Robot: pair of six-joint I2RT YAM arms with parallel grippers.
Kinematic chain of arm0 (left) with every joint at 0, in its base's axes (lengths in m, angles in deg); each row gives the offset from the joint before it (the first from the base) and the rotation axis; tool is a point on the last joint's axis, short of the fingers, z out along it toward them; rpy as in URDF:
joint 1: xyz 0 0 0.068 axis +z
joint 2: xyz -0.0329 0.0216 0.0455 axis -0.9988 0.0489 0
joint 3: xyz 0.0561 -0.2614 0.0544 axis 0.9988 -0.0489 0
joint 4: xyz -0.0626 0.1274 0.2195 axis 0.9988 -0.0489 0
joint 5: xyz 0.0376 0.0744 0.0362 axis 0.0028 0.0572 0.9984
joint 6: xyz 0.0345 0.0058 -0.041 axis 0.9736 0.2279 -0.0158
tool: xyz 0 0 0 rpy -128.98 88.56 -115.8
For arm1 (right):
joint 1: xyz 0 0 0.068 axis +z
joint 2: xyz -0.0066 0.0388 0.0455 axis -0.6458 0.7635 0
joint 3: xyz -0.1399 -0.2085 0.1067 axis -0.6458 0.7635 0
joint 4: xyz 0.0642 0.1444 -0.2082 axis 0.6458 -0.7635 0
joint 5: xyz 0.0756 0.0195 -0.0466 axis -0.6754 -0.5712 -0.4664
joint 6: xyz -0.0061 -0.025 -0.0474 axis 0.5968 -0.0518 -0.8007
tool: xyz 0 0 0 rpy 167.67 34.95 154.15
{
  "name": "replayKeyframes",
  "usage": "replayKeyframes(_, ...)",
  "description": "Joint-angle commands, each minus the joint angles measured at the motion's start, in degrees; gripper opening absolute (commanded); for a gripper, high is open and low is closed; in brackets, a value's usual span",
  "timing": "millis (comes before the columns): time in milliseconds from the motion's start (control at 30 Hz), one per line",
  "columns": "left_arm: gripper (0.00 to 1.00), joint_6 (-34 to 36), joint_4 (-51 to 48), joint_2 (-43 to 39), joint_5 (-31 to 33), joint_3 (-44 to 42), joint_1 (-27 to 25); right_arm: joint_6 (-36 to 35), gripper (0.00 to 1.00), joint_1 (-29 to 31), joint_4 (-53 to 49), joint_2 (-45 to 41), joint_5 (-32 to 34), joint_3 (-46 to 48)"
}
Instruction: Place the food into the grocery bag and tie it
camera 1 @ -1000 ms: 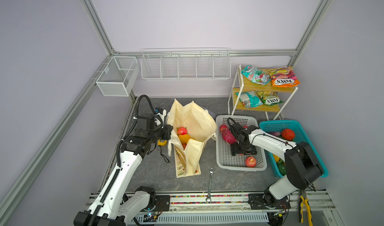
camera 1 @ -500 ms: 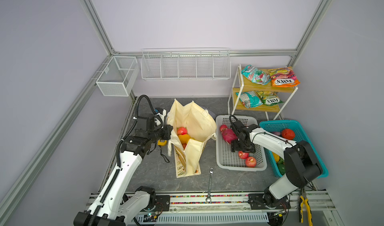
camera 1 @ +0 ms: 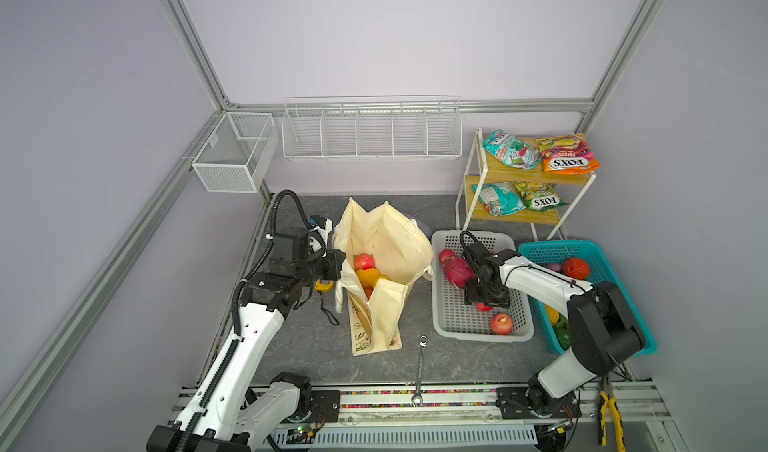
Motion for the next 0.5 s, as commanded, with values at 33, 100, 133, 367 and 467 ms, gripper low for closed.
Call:
replayKeyframes(33, 0.0, 1.37, 1.5, -1.14, 0.27, -0.32, -0.22, 0.78, 0.73, -0.76, 0.95, 0.61, 0.6, 1.0)
replayKeyframes(100, 0.0, 1.37, 1.42, -1.13, 0.16, -0.32, -0.22, 0.56, 0.69, -1.12, 0.77, 0.32, 0.84, 0.96)
replayKeyframes(133, 0.0, 1.36, 1.42, -1.16, 0.19, -0.32, -0.22, 0.48, 0.68, -1.35, 0.69, 0.13, 1.1, 0.96)
replayKeyframes(367, 0.0, 1.41, 1.42, -1.25, 0.14, -0.32, -0.22, 0.44, 0.55, -2.27, 0.01, -2.39, 1.4, 1.94)
replayKeyframes(467, 0.0, 1.36, 1.42, -1.3, 0.08, -0.23, -0.22, 0.54, 0.52, -2.2, -0.87, -3.69, 0.85, 2.17)
